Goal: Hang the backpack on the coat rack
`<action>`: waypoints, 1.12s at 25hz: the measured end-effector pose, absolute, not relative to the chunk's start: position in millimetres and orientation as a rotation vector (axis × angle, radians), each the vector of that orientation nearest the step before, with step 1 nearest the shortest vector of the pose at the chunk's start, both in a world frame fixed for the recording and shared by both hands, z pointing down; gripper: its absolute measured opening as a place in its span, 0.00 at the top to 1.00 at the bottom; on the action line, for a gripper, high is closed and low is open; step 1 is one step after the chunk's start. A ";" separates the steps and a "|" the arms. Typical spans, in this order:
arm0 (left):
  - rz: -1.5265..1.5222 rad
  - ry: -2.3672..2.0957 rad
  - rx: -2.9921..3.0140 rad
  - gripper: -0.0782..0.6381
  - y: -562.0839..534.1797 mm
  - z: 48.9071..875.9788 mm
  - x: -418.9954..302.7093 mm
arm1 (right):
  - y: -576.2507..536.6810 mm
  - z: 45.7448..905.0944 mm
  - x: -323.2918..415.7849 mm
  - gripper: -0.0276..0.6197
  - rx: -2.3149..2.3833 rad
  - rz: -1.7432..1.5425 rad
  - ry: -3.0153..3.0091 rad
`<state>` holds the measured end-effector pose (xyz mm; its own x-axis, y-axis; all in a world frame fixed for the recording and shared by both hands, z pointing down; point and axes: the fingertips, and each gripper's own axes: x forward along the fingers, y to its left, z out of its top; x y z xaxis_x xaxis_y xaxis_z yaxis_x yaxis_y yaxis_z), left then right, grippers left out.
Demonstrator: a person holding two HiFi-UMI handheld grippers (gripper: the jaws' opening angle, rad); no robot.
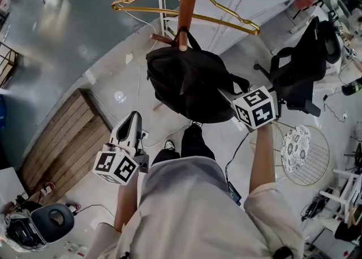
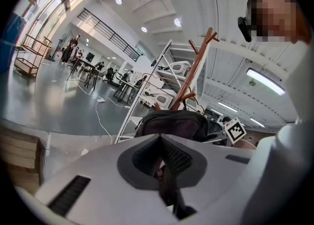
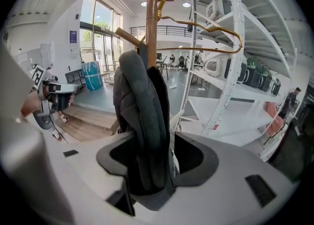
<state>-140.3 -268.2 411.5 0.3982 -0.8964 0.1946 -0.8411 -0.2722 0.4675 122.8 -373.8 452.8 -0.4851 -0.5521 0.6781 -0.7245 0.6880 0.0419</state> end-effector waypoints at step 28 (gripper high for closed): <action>-0.170 -1.333 2.263 0.89 -250.2 408.0 -124.9 | -299.0 426.6 111.8 0.67 1.154 0.395 -2.308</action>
